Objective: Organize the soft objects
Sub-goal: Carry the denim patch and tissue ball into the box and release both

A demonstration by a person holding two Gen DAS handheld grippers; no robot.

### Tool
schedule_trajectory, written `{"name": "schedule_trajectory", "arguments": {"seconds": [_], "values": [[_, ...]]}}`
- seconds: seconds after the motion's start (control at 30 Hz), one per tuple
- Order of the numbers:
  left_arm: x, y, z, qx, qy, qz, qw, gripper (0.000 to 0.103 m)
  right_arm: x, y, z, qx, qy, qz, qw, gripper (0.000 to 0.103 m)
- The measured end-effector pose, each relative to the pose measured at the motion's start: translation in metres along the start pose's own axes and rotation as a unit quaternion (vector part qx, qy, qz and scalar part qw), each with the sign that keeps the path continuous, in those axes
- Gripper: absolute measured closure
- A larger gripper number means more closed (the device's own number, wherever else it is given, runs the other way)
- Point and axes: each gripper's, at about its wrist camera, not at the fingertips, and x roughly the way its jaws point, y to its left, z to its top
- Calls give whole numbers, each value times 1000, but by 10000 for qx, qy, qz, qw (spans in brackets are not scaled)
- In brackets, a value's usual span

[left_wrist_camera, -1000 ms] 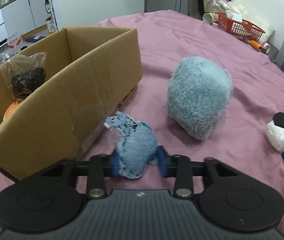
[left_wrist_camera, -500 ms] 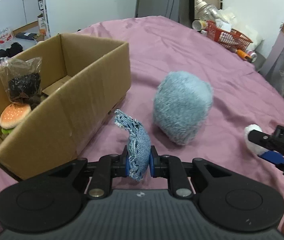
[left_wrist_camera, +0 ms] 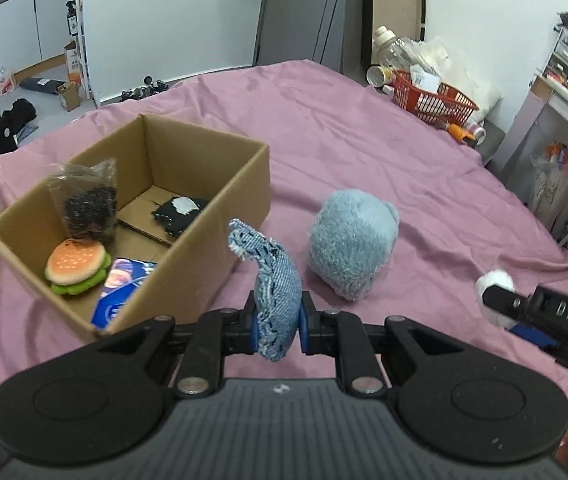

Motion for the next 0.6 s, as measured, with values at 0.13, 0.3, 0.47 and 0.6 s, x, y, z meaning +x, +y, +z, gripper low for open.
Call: {"name": "schedule_trajectory", "arguments": {"seconds": [0.13,0.3,0.47,0.6], "values": [[-17,4,6,101,-106,-60,9999,86,-12,7,1,-67,-129,127,9998,60],[-35,7,14,175,-207,-126,9996,86,-24,17,6,-48,-310,294,9991,60],[-53,14,24,195,-324,-184,9991,86,-38,32,8,-183,-520,457,9974,60],[-63,22,33,141,-410,-185,9989,86,-46,45,7,-346,-603,638,9955,60]]}}
